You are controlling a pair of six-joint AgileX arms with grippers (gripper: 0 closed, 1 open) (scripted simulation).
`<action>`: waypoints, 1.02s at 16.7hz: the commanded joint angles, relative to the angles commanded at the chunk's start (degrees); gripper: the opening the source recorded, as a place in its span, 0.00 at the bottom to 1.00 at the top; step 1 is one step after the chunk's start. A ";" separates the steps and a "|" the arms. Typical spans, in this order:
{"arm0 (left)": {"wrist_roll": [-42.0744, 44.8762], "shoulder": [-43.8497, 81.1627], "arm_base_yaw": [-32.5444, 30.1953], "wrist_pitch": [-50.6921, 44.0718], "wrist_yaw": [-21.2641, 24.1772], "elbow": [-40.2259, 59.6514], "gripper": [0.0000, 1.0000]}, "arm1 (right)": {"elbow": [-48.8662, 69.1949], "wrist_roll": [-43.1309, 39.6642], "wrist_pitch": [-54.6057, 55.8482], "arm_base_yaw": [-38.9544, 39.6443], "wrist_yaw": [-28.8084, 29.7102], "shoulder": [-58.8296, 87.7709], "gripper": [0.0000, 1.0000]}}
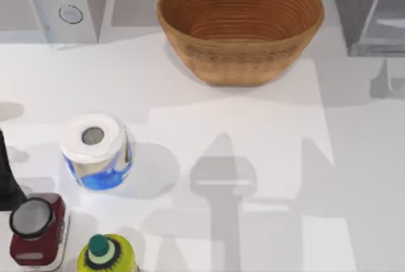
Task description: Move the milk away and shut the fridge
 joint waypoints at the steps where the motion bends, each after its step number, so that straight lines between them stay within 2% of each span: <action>1: 0.00 0.00 0.00 0.00 0.00 0.00 1.00 | -3.44 -0.13 -2.67 0.51 0.57 -6.64 1.00; 6: 0.00 0.00 0.00 0.00 0.00 0.00 1.00 | -20.25 -1.31 -14.77 3.99 2.64 -37.63 1.00; 9: 0.00 0.00 0.00 0.00 0.00 0.00 1.00 | -28.78 -2.16 -20.35 6.41 3.23 -51.33 1.00; 13: 0.00 0.00 0.00 0.00 0.00 0.00 1.00 | -36.00 -2.87 -24.72 8.79 3.49 -61.13 1.00; 17: 0.00 0.00 0.00 0.00 0.00 0.00 1.00 | -37.06 -2.97 -25.33 9.18 3.51 -62.42 1.00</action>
